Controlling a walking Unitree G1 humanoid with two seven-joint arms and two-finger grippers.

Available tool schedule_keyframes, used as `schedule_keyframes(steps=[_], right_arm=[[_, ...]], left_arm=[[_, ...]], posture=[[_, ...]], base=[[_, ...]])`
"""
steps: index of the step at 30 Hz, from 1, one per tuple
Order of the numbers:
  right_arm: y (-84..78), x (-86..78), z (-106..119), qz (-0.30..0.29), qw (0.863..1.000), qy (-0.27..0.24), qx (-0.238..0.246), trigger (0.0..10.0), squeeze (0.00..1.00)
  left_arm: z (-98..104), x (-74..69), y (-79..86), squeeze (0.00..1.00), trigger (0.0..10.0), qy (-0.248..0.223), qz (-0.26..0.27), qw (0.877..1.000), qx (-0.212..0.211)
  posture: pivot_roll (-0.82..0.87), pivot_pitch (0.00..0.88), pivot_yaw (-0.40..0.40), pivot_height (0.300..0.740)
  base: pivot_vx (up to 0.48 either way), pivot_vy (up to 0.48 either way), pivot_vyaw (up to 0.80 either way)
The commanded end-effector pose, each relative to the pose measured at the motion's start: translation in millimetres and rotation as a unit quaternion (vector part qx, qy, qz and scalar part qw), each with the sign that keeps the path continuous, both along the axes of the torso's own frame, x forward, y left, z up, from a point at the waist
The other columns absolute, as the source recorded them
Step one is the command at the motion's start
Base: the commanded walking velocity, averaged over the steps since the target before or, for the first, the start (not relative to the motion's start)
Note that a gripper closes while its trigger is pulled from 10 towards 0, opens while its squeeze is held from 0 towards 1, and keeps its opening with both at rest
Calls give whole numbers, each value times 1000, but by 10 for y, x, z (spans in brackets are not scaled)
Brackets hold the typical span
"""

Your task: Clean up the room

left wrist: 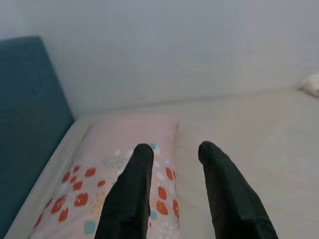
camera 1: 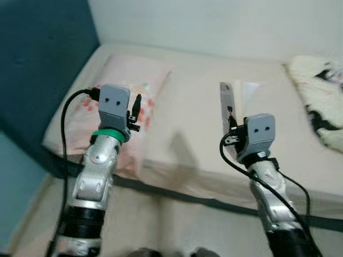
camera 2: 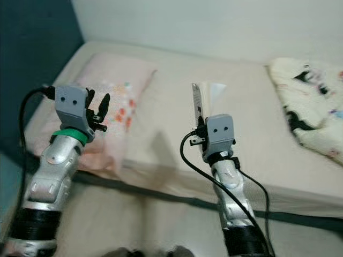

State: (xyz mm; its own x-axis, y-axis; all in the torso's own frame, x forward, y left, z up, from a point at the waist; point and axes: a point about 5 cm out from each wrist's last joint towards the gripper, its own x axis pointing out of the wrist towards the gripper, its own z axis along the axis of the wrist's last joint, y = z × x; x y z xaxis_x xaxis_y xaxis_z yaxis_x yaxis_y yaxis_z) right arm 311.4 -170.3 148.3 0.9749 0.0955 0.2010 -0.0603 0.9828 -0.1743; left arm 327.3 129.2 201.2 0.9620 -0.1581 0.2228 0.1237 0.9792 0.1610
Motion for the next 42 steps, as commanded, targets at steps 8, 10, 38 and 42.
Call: schedule_keyframes(steps=[8, 10, 38, 42], right_arm=[[-19, -1, 47, -6, 1000, -14, 4, 10000, 0], [-17, -1, 46, -6, 1000, -14, 4, 10000, 0], [81, -14, 72, 30, 999, -22, 13, 10000, 0], [148, -17, 28, 46, 999, -9, -5, 10000, 0]], left_arm=[[-31, -14, -53, 0, 10000, -4, -9, 1000, 9], [-33, -15, -52, 0, 10000, -4, -10, 1000, 9], [-92, 10, -36, 0, 10000, 6, 4, 1000, 14], [-97, 25, -18, 0, 10000, 9, 14, 1000, 13]], posture=[[-71, 0, 45, 708], [-70, 0, 45, 708], [-76, 0, 43, 708], [-78, 0, 44, 708]], base=[[0, -480, 0], [0, -480, 0], [56, -253, 0], [480, 0, 0]])
